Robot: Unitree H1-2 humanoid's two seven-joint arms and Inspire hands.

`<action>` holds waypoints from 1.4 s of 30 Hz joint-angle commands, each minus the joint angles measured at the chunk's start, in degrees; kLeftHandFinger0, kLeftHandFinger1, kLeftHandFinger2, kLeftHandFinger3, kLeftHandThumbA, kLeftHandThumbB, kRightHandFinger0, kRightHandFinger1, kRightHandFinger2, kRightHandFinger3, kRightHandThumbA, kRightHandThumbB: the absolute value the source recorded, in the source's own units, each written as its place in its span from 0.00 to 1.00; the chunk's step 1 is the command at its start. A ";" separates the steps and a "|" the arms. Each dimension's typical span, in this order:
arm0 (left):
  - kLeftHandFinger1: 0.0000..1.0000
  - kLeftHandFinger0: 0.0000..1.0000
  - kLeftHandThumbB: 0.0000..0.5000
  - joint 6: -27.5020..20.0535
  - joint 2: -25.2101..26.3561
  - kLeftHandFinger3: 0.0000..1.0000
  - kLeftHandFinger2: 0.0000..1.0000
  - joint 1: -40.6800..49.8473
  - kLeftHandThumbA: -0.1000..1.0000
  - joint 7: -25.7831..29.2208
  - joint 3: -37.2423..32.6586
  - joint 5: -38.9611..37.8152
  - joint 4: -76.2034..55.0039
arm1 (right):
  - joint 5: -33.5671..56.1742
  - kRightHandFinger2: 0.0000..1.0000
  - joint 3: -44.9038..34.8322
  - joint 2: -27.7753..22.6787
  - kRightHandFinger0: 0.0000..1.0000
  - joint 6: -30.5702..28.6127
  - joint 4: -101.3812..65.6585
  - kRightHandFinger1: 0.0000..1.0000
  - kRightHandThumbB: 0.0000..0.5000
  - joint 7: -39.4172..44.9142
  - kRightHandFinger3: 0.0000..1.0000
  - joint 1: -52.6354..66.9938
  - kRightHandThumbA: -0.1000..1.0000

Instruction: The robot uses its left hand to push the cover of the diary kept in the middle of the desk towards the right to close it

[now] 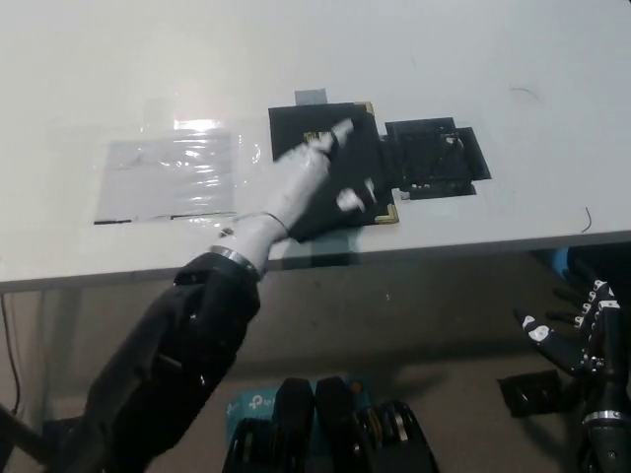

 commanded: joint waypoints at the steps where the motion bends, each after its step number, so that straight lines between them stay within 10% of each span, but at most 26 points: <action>1: 1.00 1.00 0.49 9.45 -8.99 1.00 1.00 0.06 1.00 5.98 25.54 -27.18 -27.21 | 0.91 0.84 -0.23 -0.64 0.52 -1.59 -2.59 0.74 0.09 0.37 0.89 -2.49 0.88; 11: 1.00 1.00 0.16 8.47 -6.79 1.00 1.00 17.37 1.00 4.67 38.41 -38.05 -34.94 | 1.09 0.84 -0.41 -0.59 0.52 -1.62 -2.49 0.74 0.11 0.27 0.88 -2.43 0.87; 17: 1.00 1.00 0.06 -2.50 -6.32 1.00 1.00 30.47 1.00 -0.10 40.59 -34.37 -23.19 | 1.93 0.84 -0.62 -0.42 0.53 -1.15 -2.85 0.74 0.15 0.65 0.89 -2.35 0.87; 25: 1.00 1.00 0.48 -16.08 -3.71 1.00 1.00 40.78 1.00 -2.68 40.90 -29.23 -6.27 | 1.63 0.85 -0.19 -0.81 0.53 -0.78 -2.26 0.75 0.14 0.84 0.91 -3.41 0.89; 42: 1.00 1.00 0.60 -20.85 -3.83 1.00 1.00 40.21 1.00 -0.55 41.55 -29.48 1.25 | 1.47 0.83 -0.31 -0.70 0.51 -1.03 -1.81 0.72 0.16 0.35 0.89 -3.79 0.89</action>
